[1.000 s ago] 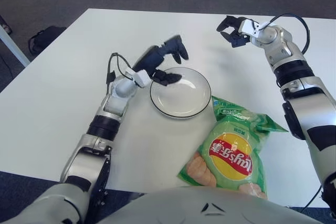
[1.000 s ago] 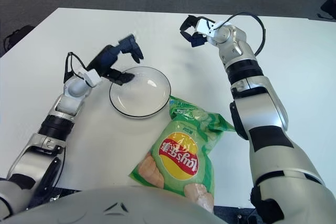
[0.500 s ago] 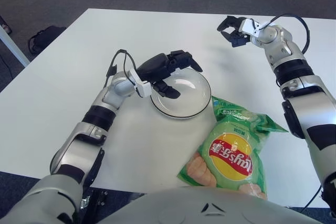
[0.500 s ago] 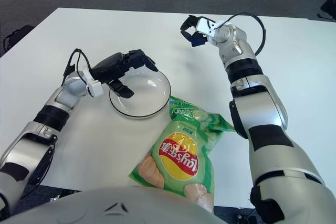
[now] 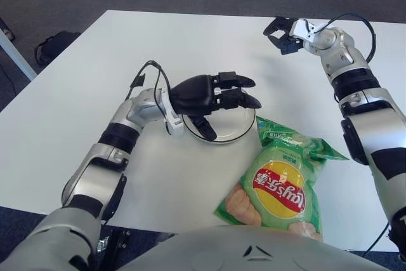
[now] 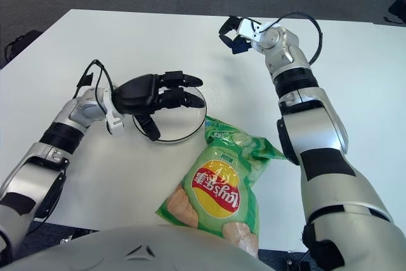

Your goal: Put the snack into the plate.

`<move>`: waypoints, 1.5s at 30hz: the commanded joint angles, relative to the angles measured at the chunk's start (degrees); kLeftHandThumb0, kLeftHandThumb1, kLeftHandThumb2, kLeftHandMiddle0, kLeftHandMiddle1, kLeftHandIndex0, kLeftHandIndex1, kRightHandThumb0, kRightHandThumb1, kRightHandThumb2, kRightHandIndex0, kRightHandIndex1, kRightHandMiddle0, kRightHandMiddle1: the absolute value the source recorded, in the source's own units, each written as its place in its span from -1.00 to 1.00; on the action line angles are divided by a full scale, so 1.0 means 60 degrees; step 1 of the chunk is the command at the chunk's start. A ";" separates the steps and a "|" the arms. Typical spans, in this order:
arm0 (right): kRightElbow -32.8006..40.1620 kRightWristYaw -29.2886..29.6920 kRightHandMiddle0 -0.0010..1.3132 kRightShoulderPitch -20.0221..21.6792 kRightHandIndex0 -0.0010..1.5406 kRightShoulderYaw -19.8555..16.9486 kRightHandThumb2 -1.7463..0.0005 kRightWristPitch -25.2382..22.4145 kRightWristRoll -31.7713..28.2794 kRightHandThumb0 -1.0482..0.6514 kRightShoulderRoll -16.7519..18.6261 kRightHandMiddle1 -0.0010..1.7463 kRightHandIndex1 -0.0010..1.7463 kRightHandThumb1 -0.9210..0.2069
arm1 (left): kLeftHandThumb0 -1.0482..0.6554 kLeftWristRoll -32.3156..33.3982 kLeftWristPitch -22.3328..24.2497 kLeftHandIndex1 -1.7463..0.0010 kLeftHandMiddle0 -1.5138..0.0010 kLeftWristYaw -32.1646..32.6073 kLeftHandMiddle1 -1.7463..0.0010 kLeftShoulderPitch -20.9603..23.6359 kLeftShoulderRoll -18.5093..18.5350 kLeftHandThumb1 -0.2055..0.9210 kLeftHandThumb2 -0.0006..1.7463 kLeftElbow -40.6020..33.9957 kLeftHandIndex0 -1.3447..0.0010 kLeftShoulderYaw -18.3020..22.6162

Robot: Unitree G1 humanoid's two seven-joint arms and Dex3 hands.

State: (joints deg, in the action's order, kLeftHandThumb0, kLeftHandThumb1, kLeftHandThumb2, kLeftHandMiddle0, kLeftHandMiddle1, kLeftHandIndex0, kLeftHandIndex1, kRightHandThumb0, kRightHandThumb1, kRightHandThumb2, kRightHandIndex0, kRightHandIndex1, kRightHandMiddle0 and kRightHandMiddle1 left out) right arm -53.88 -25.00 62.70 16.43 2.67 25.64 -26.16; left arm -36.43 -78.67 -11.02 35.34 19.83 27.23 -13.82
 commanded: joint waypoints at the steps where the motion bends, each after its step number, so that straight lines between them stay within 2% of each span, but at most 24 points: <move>1: -0.0155 0.0098 -1.00 0.0289 -0.70 0.0057 -0.21 -0.0010 0.0051 -0.54 0.0032 -0.04 -0.35 -1.00 | -0.56 -0.0555 -0.0197 0.37 0.84 0.0418 0.73 0.0259 -0.0021 1.00 -0.06 -0.0135 1.00 0.0170; 10: -0.0369 0.0395 -1.00 0.0402 -0.65 0.0024 -0.23 -0.0044 0.0010 -0.56 0.0151 0.02 -0.34 -1.00 | -0.51 -0.1253 -0.0656 0.41 0.87 0.1039 0.80 0.0409 -0.0122 1.00 -0.13 -0.0357 1.00 0.0263; 13: -0.0349 0.0409 -1.00 0.0390 -0.64 0.0013 -0.23 0.0059 -0.0020 -0.58 0.0125 0.04 -0.34 -1.00 | -0.47 -0.1450 -0.0936 0.42 0.87 0.1282 0.83 0.0434 -0.0258 0.99 -0.21 -0.0505 1.00 0.0329; 16: -0.0390 0.0486 -1.00 0.0402 -0.63 0.0025 -0.23 0.0097 0.0004 -0.58 0.0127 0.06 -0.34 -1.00 | -0.42 -0.1266 -0.1176 0.39 0.84 0.1459 0.84 0.0469 -0.0384 0.96 -0.24 -0.0392 1.00 0.0235; 22: -0.0592 0.0532 -1.00 0.0488 -0.63 0.0079 -0.22 0.0169 0.0065 -0.59 0.0122 0.07 -0.35 -1.00 | -0.34 -0.1357 -0.1517 0.32 0.75 0.1712 0.88 0.0496 -0.0590 0.82 -0.14 -0.0276 1.00 0.0391; 28: -0.0738 0.0545 -1.00 0.0522 -0.61 0.0091 -0.22 0.0287 0.0054 -0.60 0.0136 0.05 -0.35 -1.00 | -0.35 -0.2016 -0.1762 0.44 0.78 0.1791 0.92 0.0553 -0.0775 0.82 -0.13 -0.0454 1.00 0.0715; 39: -0.0828 0.0485 -1.00 0.0540 -0.61 0.0017 -0.21 0.0355 -0.0032 -0.58 0.0125 0.01 -0.34 -1.00 | -0.30 -0.2154 -0.1802 0.31 0.73 0.1850 0.92 0.0760 -0.1140 0.83 -0.09 -0.0241 1.00 0.0349; 45: -0.0859 0.0507 -1.00 0.0668 -0.65 0.0089 -0.20 0.0114 0.0072 -0.58 0.0165 -0.03 -0.36 -1.00 | -0.21 -0.1962 -0.1633 0.32 0.71 0.1689 0.94 0.1156 -0.0965 0.69 0.02 -0.0159 1.00 -0.0042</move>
State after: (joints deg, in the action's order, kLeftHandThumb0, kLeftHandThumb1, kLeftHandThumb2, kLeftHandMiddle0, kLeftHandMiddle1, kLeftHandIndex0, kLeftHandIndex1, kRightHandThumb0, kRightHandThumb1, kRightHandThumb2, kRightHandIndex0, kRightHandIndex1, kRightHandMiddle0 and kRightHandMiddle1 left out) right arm -58.56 -22.14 64.55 16.76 4.04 25.88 -25.47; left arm -48.43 -89.08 -0.31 39.61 13.03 25.98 -13.07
